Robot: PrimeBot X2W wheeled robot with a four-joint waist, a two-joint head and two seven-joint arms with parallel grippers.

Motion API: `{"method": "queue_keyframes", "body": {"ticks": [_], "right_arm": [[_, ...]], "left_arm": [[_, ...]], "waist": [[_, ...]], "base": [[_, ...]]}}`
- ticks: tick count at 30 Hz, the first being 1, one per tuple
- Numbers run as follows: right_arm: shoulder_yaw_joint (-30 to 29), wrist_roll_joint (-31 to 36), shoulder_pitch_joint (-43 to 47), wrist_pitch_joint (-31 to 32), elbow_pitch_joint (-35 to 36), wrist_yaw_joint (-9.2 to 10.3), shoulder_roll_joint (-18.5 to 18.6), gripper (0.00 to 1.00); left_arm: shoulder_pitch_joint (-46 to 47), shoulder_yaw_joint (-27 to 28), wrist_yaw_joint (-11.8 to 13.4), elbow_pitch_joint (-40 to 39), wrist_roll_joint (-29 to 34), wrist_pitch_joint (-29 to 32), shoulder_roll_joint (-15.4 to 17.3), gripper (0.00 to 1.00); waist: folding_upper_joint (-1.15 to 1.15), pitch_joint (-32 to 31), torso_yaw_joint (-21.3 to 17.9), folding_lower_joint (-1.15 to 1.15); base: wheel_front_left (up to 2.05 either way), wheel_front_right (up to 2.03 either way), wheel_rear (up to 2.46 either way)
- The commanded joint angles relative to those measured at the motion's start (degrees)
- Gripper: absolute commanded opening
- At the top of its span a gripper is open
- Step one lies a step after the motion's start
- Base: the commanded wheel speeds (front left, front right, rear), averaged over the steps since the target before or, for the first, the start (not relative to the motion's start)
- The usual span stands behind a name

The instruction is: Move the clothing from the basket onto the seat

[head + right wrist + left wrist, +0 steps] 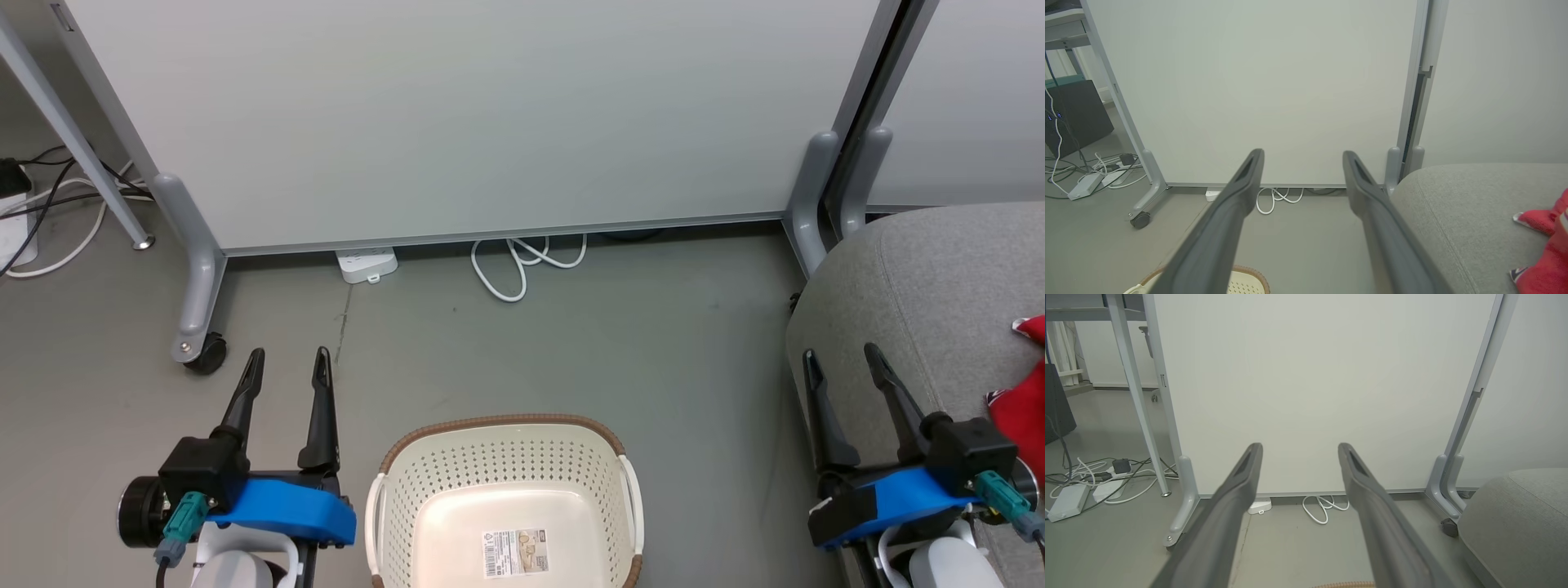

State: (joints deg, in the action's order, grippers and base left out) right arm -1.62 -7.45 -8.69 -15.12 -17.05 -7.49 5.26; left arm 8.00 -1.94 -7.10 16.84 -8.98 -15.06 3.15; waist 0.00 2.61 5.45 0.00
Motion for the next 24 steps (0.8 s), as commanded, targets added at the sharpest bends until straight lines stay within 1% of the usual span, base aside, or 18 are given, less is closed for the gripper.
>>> {"method": "queue_keyframes", "body": {"ticks": [1,24], "right_arm": [[-0.1,-0.1,1.1,0.0,0.0,-0.01,-0.3,1.00],[-0.2,-0.4,2.3,0.0,-1.1,-0.01,-1.1,1.00]], "left_arm": [[-0.7,0.4,-0.3,0.0,0.2,-0.2,-0.1,1.00],[-1.9,0.5,-0.6,0.5,-0.5,-0.2,-0.3,1.00]], "waist": [[0.00,-0.2,0.1,0.00],[0.00,-1.2,1.0,0.00]], "base": [[0.00,0.00,0.00],[0.00,0.00,0.00]]}}
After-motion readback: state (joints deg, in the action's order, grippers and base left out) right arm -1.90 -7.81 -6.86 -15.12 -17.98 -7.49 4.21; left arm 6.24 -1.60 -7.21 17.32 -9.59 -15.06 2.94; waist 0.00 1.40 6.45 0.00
